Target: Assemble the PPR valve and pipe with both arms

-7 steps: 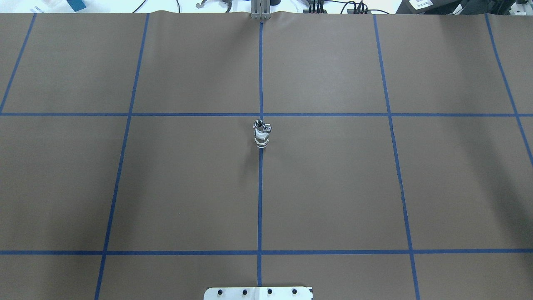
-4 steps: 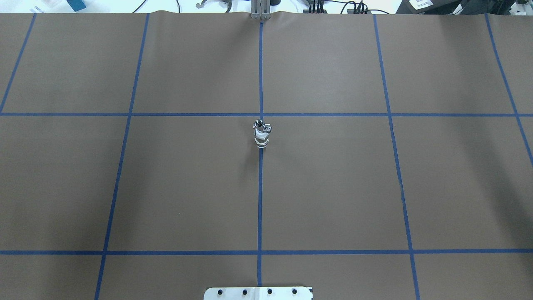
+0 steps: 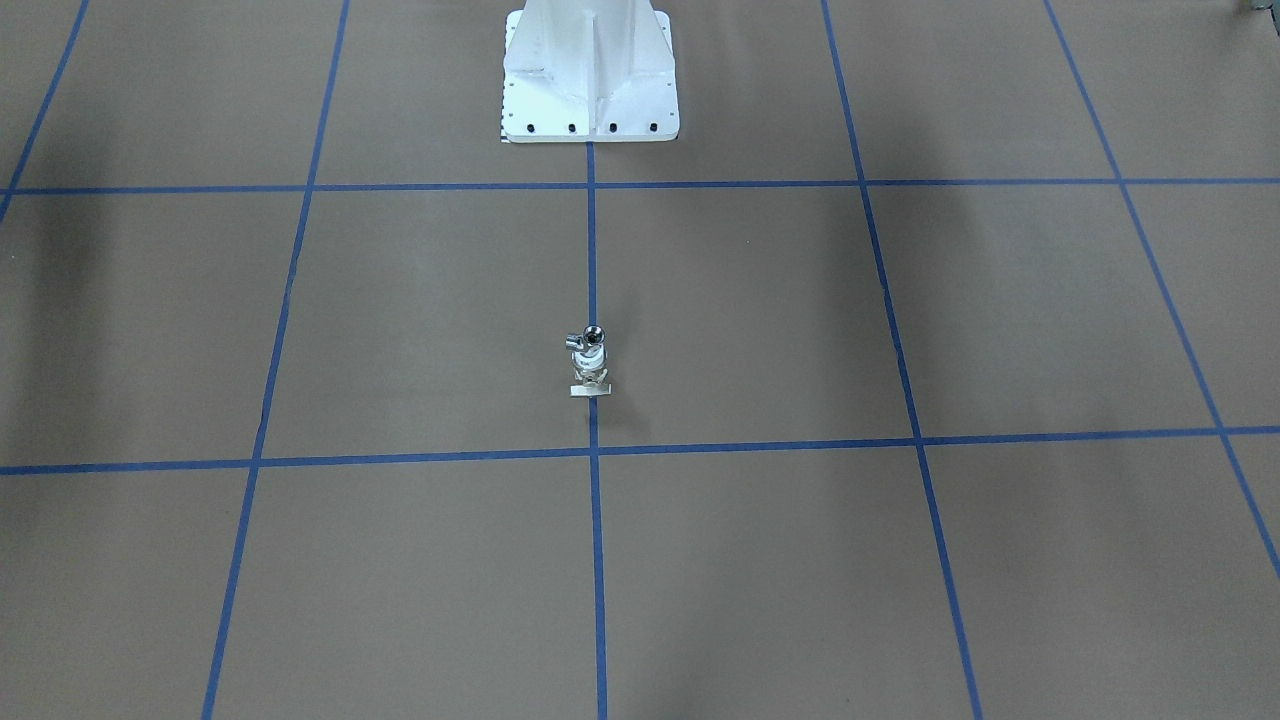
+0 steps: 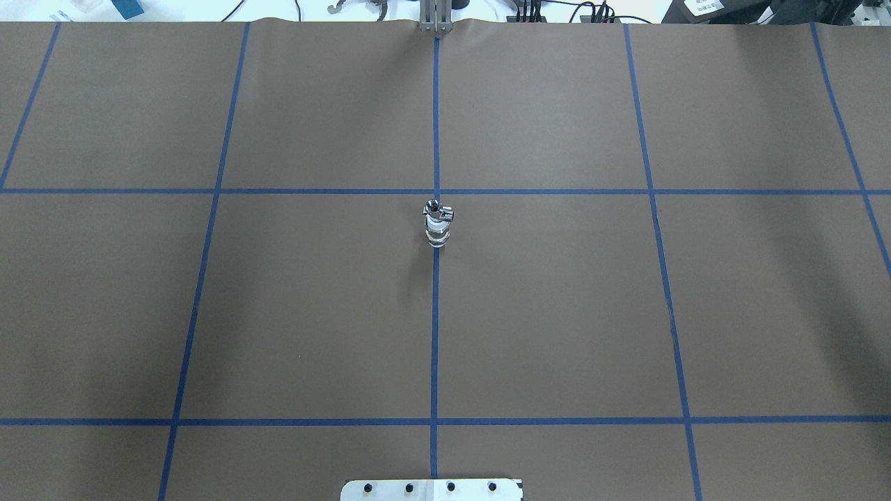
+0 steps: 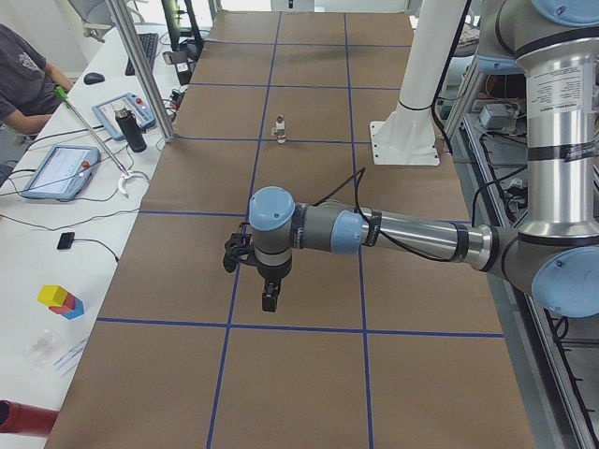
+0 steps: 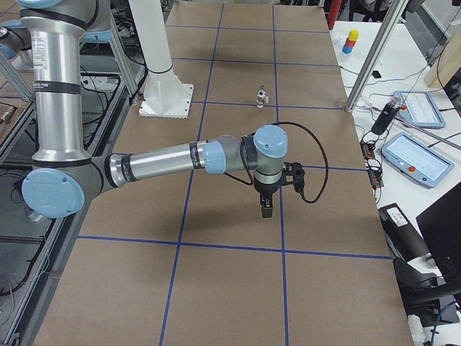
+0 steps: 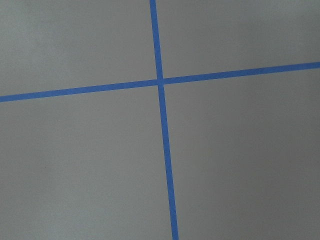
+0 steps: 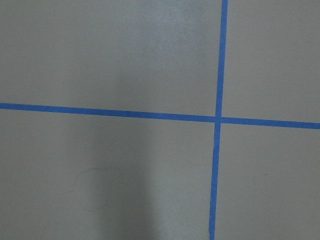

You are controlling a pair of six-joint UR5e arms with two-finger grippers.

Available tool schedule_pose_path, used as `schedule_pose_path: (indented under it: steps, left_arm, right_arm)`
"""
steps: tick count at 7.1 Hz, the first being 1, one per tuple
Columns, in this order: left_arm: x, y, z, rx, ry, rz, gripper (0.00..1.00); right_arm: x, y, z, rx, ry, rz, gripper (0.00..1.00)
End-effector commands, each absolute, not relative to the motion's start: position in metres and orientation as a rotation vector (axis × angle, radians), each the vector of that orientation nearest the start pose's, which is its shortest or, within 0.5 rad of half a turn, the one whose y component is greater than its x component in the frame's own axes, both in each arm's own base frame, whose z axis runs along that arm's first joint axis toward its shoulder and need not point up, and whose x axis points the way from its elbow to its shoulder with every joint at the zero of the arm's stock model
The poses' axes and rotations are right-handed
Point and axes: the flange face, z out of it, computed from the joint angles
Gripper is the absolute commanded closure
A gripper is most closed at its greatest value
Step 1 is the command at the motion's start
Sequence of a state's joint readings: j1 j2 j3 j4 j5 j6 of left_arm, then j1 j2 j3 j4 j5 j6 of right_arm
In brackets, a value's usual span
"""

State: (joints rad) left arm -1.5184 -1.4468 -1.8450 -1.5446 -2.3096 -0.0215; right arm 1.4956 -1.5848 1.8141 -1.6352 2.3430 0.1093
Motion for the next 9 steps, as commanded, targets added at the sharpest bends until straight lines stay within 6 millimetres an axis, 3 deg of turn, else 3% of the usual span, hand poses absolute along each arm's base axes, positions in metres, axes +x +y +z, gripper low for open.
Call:
schedule_pose_path:
  steps: [1,2,9]
  left_arm:
    - [-0.042,-0.446,0.585,0.092,0.744,0.077,0.0]
    - [-0.04,-0.447,0.592,0.08,0.742,0.08,0.0]
    - [-0.039,-0.449,0.579,0.107,0.743,0.091,0.0]
  right_arm:
    - [0.027,-0.49,0.551,0.086,-0.783,-0.03,0.0]
    - [0.027,-0.49,0.55,0.087,-0.783,-0.029,0.0]
    - [0.027,-0.49,0.549,0.091,-0.783,-0.029,0.0]
